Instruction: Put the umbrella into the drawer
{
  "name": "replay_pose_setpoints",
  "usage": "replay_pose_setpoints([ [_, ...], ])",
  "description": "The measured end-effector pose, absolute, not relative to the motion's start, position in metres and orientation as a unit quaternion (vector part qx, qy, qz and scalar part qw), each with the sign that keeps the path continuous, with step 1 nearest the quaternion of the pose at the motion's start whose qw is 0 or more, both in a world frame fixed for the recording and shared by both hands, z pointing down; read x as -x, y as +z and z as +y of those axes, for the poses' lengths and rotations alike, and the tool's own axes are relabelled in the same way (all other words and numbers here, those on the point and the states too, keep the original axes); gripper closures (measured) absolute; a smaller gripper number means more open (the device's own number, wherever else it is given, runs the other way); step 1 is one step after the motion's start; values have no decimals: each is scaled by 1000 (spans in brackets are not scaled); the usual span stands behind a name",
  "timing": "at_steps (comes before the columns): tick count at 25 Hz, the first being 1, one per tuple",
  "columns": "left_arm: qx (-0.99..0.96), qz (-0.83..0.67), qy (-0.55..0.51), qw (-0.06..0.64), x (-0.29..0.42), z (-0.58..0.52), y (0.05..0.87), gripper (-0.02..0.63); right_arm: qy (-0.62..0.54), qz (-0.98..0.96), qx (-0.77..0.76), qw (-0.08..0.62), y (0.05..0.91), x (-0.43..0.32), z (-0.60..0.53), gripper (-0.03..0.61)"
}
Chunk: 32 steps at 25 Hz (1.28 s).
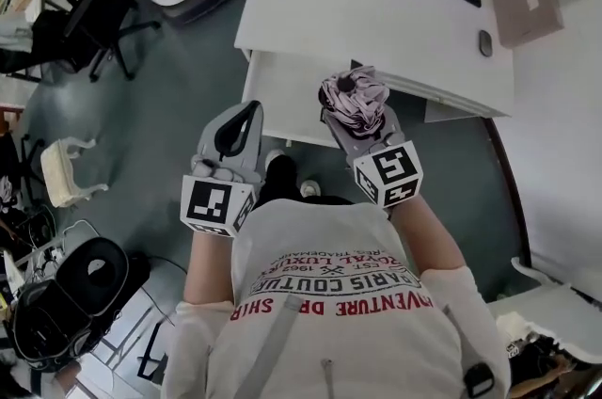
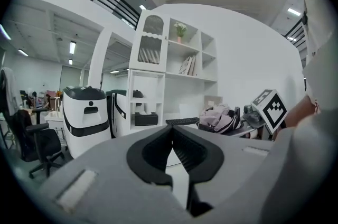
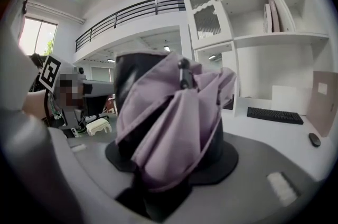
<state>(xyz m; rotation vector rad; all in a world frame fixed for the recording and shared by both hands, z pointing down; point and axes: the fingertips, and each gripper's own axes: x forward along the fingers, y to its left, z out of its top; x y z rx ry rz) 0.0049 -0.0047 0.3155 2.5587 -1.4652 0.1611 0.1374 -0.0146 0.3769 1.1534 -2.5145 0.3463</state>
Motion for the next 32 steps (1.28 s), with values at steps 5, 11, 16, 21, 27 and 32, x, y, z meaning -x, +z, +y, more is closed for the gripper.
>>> replay_pose_setpoints([
  [5, -869, -477, 50, 118, 9, -44, 347, 606, 135, -886, -385, 223, 427, -114, -47, 362],
  [11, -877, -456, 65, 136, 19, -73, 393, 606, 164, -879, -326, 306, 514, -91, -60, 359],
  [16, -885, -433, 71, 157, 40, -99, 446, 606, 211, -860, -284, 367, 596, -59, -78, 359],
  [21, -889, -420, 63, 169, 56, -110, 482, 606, 231, -843, -250, 417, 663, -44, -83, 358],
  [27, -882, -426, 70, 187, 60, -111, 518, 606, 240, -820, -216, 472, 721, -49, -74, 356],
  [32, -875, -436, 76, 196, 60, -112, 536, 606, 265, -790, -175, 525, 759, -55, -59, 357],
])
